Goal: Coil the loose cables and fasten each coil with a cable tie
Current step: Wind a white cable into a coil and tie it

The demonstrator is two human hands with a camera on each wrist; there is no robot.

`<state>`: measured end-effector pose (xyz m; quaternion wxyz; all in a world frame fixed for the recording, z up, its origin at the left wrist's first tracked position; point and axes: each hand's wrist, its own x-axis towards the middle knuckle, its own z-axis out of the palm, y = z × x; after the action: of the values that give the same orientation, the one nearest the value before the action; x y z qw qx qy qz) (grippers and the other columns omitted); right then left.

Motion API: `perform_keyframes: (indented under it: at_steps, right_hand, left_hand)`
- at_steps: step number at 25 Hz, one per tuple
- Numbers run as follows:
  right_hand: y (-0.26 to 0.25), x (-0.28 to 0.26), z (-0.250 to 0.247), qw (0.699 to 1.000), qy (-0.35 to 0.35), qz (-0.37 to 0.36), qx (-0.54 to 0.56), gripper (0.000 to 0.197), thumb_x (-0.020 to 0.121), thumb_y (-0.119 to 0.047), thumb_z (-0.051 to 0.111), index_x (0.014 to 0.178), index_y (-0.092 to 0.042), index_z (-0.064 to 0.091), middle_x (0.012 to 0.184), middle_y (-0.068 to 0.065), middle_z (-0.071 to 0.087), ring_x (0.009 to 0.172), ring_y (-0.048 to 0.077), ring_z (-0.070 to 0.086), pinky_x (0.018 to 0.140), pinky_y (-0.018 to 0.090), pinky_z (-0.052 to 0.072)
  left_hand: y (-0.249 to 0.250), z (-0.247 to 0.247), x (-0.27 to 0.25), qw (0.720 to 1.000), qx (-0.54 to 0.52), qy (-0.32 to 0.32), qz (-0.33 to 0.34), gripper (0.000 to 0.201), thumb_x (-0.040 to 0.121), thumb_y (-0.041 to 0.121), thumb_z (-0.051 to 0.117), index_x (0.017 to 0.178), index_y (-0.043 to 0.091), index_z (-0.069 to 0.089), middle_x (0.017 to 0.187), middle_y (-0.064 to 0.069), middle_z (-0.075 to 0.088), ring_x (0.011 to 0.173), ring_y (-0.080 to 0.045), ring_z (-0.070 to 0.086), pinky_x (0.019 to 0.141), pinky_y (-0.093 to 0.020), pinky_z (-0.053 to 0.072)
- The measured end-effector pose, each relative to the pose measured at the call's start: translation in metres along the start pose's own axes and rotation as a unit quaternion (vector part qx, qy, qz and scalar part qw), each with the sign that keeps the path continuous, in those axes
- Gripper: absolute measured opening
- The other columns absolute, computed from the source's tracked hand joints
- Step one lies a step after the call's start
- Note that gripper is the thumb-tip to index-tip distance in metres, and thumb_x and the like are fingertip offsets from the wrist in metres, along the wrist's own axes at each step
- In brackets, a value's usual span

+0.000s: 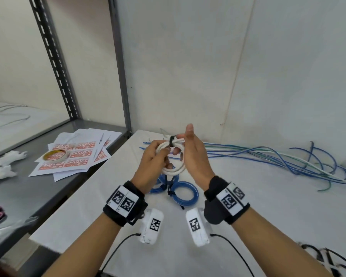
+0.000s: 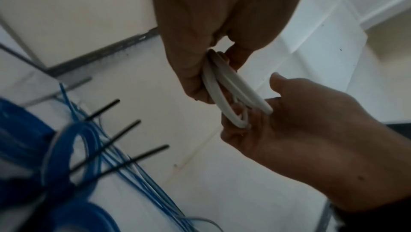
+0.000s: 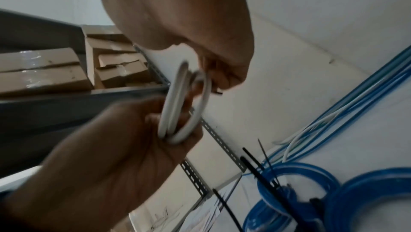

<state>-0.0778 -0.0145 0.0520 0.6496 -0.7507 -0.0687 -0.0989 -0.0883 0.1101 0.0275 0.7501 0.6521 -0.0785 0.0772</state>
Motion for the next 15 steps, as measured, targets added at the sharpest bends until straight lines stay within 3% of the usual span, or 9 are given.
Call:
perform_keyframes:
  at_steps: [2,4,6,7,11,15]
  right_hand:
    - [0.006,-0.001,0.012,0.995,0.086,-0.048,0.03,0.067,0.101,-0.066,0.025,0.091,-0.011,0.062,0.081,0.005,0.067,0.077,0.019,0.063,0.078,0.035,0.051]
    - [0.009,-0.002,0.016,0.989,0.127,-0.07,0.029,0.073,0.097,-0.068,0.021,0.083,-0.006,0.057,0.078,0.009,0.064,0.074,0.02,0.059,0.076,0.035,0.047]
    - [0.013,-0.006,0.015,0.986,0.143,-0.088,-0.013,0.077,0.095,-0.069,0.017,0.083,-0.005,0.056,0.077,0.01,0.064,0.075,0.02,0.058,0.074,0.035,0.045]
    - [0.015,-0.007,0.014,0.984,0.145,-0.102,-0.036,0.072,0.098,-0.066,0.018,0.084,-0.006,0.056,0.075,0.006,0.063,0.073,0.017,0.058,0.073,0.034,0.044]
    - [0.021,-0.008,0.011,0.983,0.104,-0.141,-0.047,0.042,0.107,-0.044,0.038,0.074,-0.018,0.043,0.061,-0.009,0.043,0.059,0.011,0.041,0.063,0.039,0.04]
    - [0.02,-0.003,0.006,0.994,0.033,-0.108,0.01,0.018,0.103,-0.03,0.056,0.093,-0.016,0.06,0.08,-0.008,0.063,0.074,0.008,0.061,0.071,0.024,0.051]
  left_hand:
    - [0.006,0.015,-0.002,0.99,-0.129,0.011,-0.061,0.018,0.099,0.016,0.048,0.082,0.012,0.052,0.056,0.004,0.032,0.046,-0.01,0.028,0.048,-0.027,0.037]
    - [0.011,0.023,-0.001,0.972,-0.204,0.03,-0.115,0.042,0.102,0.041,0.047,0.066,0.019,0.047,0.052,0.004,0.021,0.041,-0.01,0.019,0.043,-0.024,0.026]
    - [0.009,0.026,-0.002,0.977,-0.164,0.05,-0.126,0.057,0.099,0.061,0.045,0.064,0.018,0.049,0.05,0.004,0.02,0.041,-0.01,0.017,0.042,-0.024,0.022]
    - [0.007,0.028,-0.003,0.981,-0.135,0.062,-0.124,0.058,0.098,0.063,0.046,0.066,0.015,0.05,0.05,0.004,0.022,0.042,-0.011,0.019,0.042,-0.024,0.023]
    - [-0.005,0.031,-0.001,0.981,-0.101,0.119,-0.118,0.042,0.102,0.037,0.051,0.07,0.012,0.045,0.058,-0.001,0.028,0.045,-0.013,0.024,0.042,-0.024,0.022]
    - [-0.007,0.031,0.0,0.989,-0.048,0.135,-0.04,0.031,0.103,0.022,0.044,0.075,0.01,0.05,0.058,-0.003,0.027,0.046,-0.014,0.023,0.04,-0.021,0.025]
